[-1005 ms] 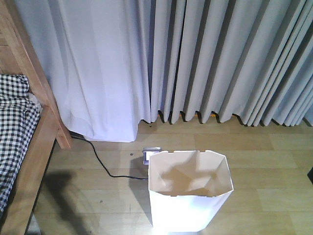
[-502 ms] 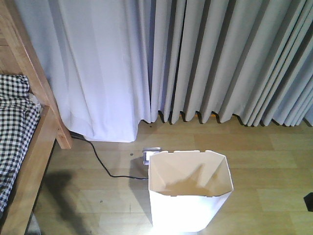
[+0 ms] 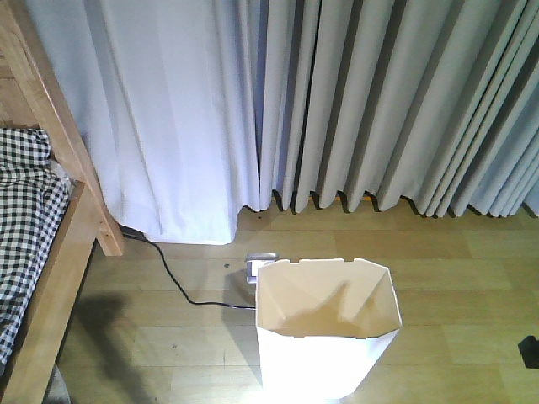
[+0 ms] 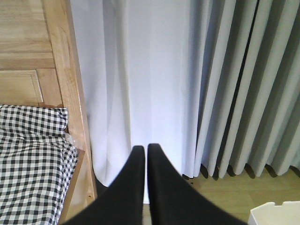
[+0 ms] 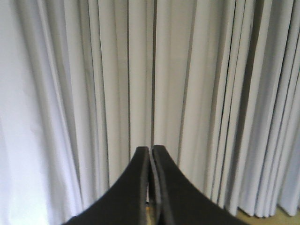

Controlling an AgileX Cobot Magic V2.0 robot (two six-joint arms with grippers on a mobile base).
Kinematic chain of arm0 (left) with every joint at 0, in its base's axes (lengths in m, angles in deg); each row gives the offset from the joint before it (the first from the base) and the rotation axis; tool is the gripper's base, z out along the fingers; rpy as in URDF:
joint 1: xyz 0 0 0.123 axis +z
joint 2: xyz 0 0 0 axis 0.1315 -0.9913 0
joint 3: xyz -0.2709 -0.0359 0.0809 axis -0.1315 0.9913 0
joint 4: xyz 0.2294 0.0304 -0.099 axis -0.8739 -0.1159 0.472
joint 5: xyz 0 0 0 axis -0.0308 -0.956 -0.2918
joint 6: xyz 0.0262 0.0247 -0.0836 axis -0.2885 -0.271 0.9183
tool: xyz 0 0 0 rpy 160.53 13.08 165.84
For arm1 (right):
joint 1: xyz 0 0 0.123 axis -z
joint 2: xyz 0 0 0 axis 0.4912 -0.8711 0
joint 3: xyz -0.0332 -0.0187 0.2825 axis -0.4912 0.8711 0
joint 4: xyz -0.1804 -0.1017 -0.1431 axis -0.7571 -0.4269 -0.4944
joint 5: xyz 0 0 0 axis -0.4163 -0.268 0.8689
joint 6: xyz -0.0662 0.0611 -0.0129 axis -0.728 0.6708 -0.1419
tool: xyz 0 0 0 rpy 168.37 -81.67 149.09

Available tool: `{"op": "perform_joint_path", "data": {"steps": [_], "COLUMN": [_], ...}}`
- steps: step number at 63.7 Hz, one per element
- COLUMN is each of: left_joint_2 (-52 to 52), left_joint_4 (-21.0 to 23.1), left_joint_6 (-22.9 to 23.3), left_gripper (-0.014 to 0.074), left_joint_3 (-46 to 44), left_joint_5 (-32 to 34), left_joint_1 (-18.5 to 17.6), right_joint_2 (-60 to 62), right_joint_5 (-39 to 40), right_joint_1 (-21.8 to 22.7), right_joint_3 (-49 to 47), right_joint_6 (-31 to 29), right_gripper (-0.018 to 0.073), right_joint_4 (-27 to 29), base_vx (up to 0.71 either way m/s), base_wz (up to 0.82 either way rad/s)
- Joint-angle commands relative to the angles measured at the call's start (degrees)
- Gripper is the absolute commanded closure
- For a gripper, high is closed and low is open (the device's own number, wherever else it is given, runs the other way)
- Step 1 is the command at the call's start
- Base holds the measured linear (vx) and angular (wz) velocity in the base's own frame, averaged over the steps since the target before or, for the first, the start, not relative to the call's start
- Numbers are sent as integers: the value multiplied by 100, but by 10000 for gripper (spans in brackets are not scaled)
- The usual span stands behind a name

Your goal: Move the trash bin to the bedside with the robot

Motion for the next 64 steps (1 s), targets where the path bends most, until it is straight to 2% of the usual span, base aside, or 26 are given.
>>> {"op": "perform_joint_path", "data": {"steps": [1, 20, 29, 64], "left_joint_2": [77, 77, 77, 77], "left_joint_4": [18, 18, 18, 18], "left_joint_6": [25, 25, 25, 25], "left_gripper": [602, 602, 602, 602], "left_joint_3": [107, 107, 107, 107], "left_joint_5": [396, 396, 396, 396], "left_joint_1": [-32, -32, -32, -32], "right_joint_2": [74, 74, 74, 74], "right_joint_5": [444, 455, 455, 430], "right_joint_1": [-4, 16, 16, 16], "right_joint_3": [37, 37, 37, 37], "right_joint_6": [-147, -139, 179, 180], "right_gripper": [568, 568, 568, 568], "right_joint_4": [-73, -248, -317, -317], "base_vx": [0, 0, 0, 0], "base_wz": [0, 0, 0, 0]}}
